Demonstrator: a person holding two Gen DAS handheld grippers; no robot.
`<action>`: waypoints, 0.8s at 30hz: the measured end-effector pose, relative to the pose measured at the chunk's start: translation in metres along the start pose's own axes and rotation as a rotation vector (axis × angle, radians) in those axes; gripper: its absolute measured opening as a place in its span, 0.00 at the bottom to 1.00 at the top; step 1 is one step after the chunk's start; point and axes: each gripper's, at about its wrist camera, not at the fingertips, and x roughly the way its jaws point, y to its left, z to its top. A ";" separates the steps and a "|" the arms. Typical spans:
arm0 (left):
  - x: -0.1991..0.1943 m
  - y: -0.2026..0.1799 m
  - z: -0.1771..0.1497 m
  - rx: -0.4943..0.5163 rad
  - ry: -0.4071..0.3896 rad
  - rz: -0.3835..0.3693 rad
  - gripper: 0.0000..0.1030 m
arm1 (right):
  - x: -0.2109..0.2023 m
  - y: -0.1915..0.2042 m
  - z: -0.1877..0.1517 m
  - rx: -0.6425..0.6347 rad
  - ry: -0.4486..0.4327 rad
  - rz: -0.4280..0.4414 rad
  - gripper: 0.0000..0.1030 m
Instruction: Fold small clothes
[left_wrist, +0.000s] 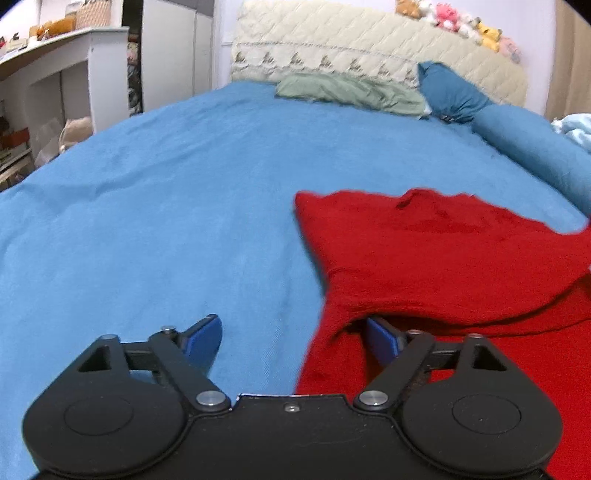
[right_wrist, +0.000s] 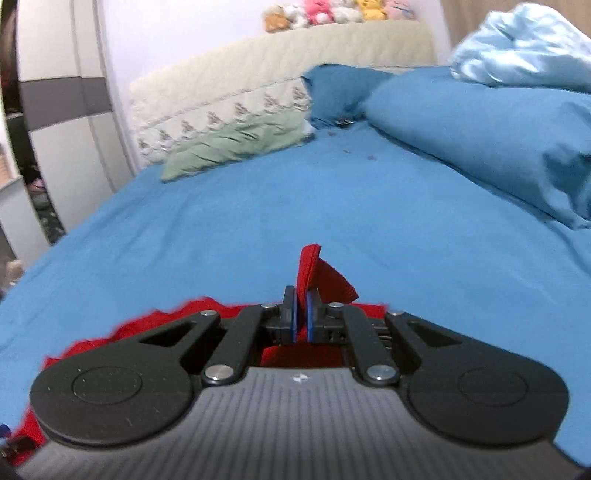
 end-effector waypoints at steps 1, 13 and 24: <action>-0.001 0.001 -0.001 0.001 -0.003 -0.002 0.83 | 0.003 -0.009 -0.006 0.007 0.022 -0.014 0.19; -0.046 -0.034 0.015 0.129 -0.099 -0.126 0.86 | -0.031 -0.026 -0.048 -0.088 -0.010 0.023 0.89; 0.015 -0.055 0.008 0.134 0.039 -0.175 0.86 | 0.026 -0.012 -0.064 -0.150 0.155 0.050 0.89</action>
